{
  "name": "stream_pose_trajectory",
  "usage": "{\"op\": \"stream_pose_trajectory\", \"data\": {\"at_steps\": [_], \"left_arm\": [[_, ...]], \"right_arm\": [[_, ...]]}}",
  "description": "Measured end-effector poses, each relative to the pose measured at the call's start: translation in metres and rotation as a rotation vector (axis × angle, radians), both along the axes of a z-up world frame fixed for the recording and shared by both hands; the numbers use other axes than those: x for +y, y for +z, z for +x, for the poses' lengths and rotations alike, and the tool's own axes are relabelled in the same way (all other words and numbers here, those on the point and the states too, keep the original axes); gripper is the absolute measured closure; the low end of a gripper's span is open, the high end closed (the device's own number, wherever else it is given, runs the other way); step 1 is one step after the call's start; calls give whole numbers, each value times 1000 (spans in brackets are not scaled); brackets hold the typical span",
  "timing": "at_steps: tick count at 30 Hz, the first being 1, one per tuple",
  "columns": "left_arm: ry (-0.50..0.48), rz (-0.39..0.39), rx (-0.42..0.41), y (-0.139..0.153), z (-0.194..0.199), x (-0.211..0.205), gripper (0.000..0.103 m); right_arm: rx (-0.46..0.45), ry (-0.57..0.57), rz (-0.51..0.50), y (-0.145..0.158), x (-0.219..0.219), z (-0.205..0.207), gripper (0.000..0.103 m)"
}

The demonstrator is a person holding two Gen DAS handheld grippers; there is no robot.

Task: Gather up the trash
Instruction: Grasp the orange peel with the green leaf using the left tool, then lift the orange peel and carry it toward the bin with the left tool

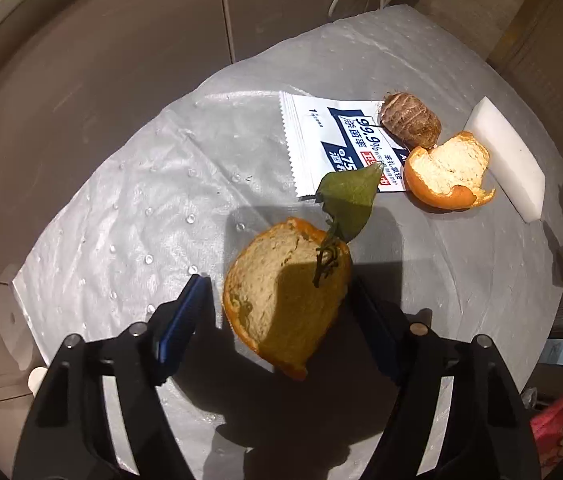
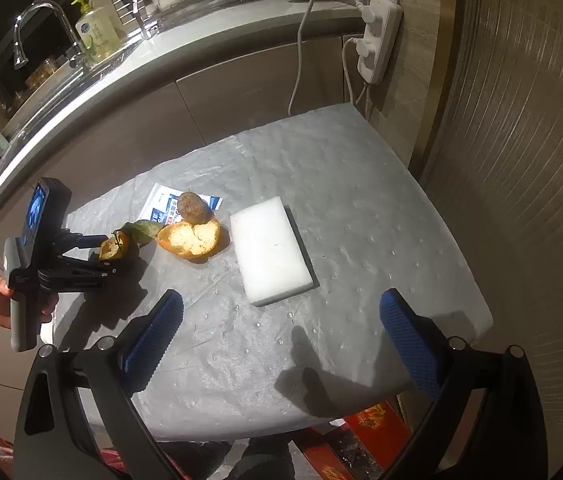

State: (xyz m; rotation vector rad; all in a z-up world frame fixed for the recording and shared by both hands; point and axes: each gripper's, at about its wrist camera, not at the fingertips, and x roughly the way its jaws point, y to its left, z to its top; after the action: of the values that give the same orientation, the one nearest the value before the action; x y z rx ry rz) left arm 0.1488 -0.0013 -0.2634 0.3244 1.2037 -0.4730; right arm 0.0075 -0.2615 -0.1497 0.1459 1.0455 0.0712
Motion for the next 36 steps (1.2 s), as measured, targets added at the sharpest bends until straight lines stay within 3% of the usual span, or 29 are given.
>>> {"op": "stream_pose_trajectory", "data": {"at_steps": [3, 8, 14, 20, 24, 27, 30, 32, 34, 36], "left_arm": [[-3, -15, 0, 10, -2, 0, 62], [24, -41, 19, 22, -3, 6, 82], [51, -66, 18, 39, -19, 23, 86], [80, -145, -18, 82, -47, 40, 86], [82, -160, -35, 102, -60, 48, 86], [79, -176, -31, 112, -68, 51, 86], [50, -177, -47, 120, -77, 49, 86], [31, -177, -49, 123, -83, 44, 86], [14, -179, -51, 123, -87, 37, 86], [-1, -182, -54, 124, -92, 32, 86]], "right_arm": [[4, 15, 13, -4, 3, 6, 5], [10, 46, 35, -13, 12, 21, 5], [16, 113, 13, -36, 22, 45, 5], [67, 174, -52, -73, 31, 69, 9], [70, 167, -113, -79, 36, 78, 12], [11, 197, 1, -49, 45, 75, 12], [1, 276, 308, -22, 60, 74, 12], [14, 325, 460, -13, 75, 75, 12], [22, 357, 527, -9, 89, 76, 12], [43, 383, 555, -10, 103, 79, 19]]}}
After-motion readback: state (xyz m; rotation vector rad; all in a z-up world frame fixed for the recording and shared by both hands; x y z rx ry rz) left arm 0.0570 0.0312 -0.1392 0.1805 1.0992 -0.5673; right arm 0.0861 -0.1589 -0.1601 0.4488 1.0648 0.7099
